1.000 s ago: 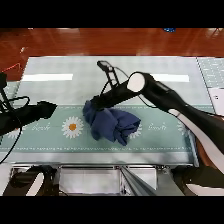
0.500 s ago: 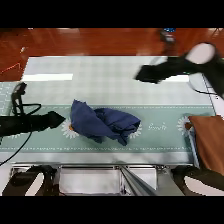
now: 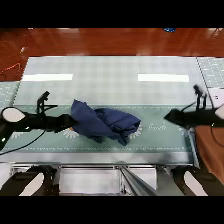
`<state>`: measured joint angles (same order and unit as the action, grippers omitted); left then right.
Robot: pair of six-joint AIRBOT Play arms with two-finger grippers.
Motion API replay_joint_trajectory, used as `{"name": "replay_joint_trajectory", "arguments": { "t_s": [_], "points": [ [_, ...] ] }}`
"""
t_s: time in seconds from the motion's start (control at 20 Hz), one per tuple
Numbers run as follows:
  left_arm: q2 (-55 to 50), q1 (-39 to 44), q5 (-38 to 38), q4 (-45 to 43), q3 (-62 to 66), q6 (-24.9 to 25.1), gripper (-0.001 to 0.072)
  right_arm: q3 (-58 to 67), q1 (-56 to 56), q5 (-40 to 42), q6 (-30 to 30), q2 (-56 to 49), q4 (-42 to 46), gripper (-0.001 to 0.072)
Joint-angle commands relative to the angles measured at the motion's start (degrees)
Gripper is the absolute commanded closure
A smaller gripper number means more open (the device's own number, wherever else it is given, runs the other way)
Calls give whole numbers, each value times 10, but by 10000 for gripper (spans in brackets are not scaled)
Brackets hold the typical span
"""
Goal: Fold the shirts.
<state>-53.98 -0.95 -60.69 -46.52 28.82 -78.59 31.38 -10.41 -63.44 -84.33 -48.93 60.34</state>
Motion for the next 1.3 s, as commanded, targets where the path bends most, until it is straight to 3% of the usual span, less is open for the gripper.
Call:
{"name": "replay_joint_trajectory", "arguments": {
  "t_s": [0.0,0.05,0.1,0.15,0.25,0.5,0.7,1.0,1.05,1.1,1.2,1.25],
  "points": [
    [-104,0,58,137,1,111,198,-109,-13,-2,20,42,-71,307],
    [-134,0,51,142,8,126,214,-119,-12,-6,24,42,-81,307],
    [-158,-1,34,141,18,143,495,-123,-12,-9,26,42,-89,307],
    [-175,-1,16,141,28,164,683,-123,-13,-14,26,42,-92,307],
    [-181,-2,-10,140,51,191,688,-123,-12,-13,26,41,-96,307],
    [-177,-8,-28,140,84,192,688,-123,69,35,26,4,-161,307],
    [-177,-8,-31,140,84,191,688,-112,187,143,25,-75,-223,307],
    [-177,-8,-30,140,84,189,687,-17,255,175,26,-209,-229,308],
    [-177,-8,-30,140,84,189,688,3,264,173,26,-232,-229,336],
    [-177,-8,-30,140,84,189,687,21,272,172,26,-251,-229,448],
    [-177,-8,-30,140,85,189,687,58,281,162,44,-273,-228,562],
    [-177,-9,-31,140,88,189,687,79,280,145,63,-273,-221,686]
  ]
}}
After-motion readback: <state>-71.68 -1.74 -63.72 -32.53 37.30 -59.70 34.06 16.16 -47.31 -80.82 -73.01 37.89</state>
